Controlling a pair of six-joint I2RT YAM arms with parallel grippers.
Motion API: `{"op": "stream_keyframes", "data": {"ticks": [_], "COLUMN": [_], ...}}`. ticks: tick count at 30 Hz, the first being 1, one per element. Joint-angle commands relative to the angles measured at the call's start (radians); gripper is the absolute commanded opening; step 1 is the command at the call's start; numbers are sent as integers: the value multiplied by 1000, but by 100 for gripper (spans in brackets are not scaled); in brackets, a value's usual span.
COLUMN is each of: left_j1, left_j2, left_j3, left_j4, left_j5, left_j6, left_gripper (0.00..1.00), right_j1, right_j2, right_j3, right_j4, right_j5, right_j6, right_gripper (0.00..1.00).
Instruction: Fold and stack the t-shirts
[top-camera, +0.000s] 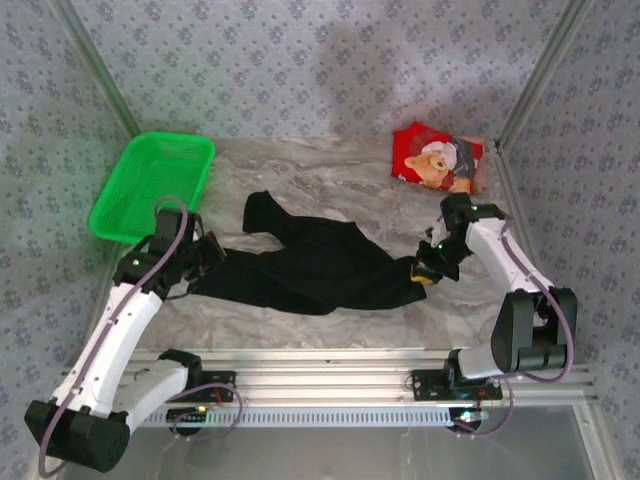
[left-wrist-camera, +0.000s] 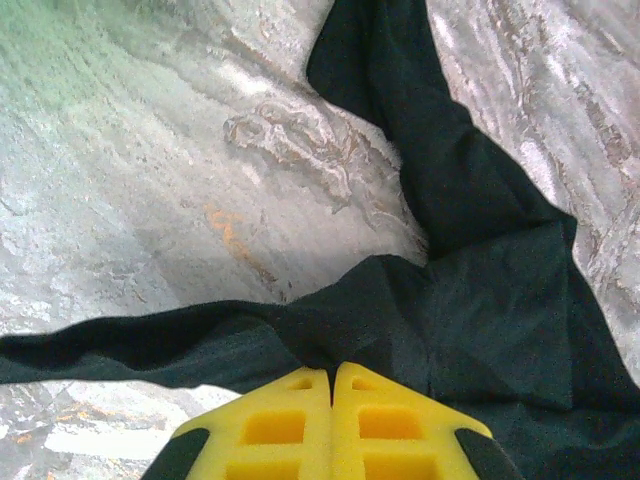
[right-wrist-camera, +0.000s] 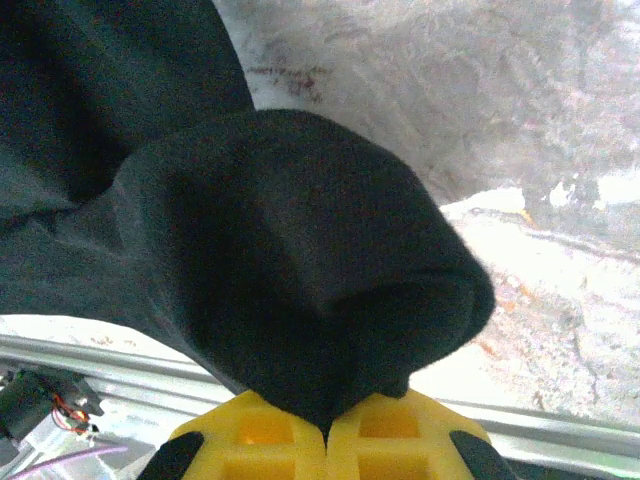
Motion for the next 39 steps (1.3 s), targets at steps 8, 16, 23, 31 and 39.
{"op": "stream_keyframes", "data": {"ticks": [8,16,23,31,39], "left_j1": [-6,-26,-58,-72,-72], "left_j2": [17,65,80,86,94], "left_j3": [-74,-104,-135,-160,-161], "left_j4": [112,150,193,215,220], "left_j5": [14,30,35,39,43], "left_j6": [-18,-12,-26,-38,-29], "left_gripper": [0,0,0,0,0], "right_j1": [10,51,-10,-177,-188], "right_j2": [286,565,277,-12,-4], "right_j3": [2,258,192,-95,-335], "right_j4": [175,191,177,160,420], "right_j5": [86,112,192,38,-110], "right_j6": [-30,-43,9,61,206], "right_gripper": [5,43,59,57,35]}}
